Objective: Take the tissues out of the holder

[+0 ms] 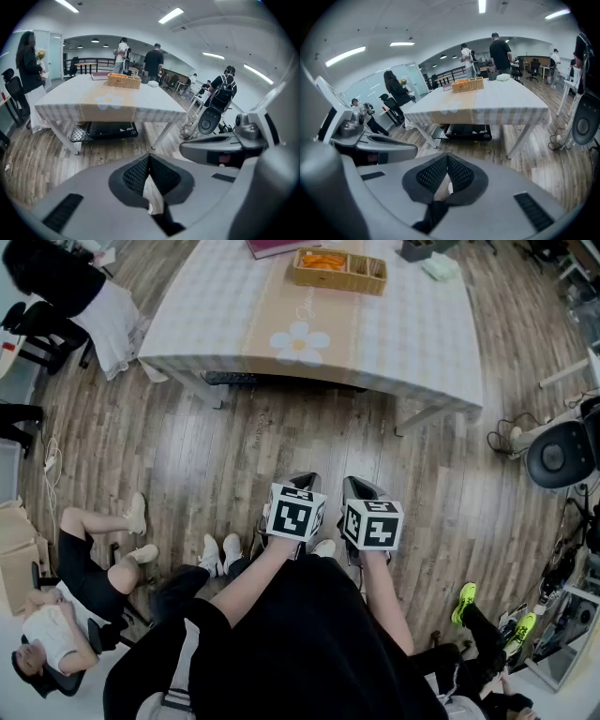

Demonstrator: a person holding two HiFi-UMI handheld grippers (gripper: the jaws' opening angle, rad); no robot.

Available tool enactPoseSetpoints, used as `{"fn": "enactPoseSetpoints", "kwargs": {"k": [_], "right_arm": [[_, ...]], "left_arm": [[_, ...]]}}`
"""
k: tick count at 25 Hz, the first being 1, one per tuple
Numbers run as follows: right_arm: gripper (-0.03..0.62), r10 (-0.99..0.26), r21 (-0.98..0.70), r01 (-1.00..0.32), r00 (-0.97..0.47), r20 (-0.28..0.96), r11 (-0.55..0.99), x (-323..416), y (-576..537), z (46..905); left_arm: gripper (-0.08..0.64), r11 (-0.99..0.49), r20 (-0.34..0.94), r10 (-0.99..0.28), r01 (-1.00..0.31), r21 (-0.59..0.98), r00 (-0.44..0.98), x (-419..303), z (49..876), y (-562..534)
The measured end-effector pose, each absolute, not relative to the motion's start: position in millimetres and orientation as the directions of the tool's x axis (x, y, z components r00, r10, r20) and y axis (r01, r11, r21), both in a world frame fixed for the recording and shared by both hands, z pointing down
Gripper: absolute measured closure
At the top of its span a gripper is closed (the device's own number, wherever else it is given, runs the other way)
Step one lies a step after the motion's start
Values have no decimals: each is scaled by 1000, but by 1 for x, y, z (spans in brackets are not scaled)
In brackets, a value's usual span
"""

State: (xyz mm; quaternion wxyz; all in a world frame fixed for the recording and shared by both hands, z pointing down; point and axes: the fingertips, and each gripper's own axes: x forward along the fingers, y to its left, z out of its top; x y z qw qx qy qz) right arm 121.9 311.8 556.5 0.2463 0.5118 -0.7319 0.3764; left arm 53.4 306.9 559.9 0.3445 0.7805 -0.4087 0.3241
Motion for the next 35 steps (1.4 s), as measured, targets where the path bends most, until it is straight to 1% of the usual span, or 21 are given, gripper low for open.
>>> {"fn": "enactPoseSetpoints", "kwargs": {"k": [3,9,15,22,35], "right_arm": [[577,-542,-302,-928,-373,753,219,129,346,558],[577,-547,-294,-917,-396,737,268,129,400,553],[577,-586,-325,-909,-416,696,260,131,434,542],[577,-624,-336,-909,-413,663,245,137,443,536],[575,-598,-340,-880,-474,646,332,102,412,530]], "left_arm": [[560,-407,793,-423,-874,268,440,63,559,343],[560,-377,792,-443,-889,261,421,61,561,403],[560,-389,785,-442,-881,269,435,65,558,435],[560,-418,778,-441,-870,263,447,72,553,439],[560,-371,766,-472,-887,277,436,39,548,414]]}}
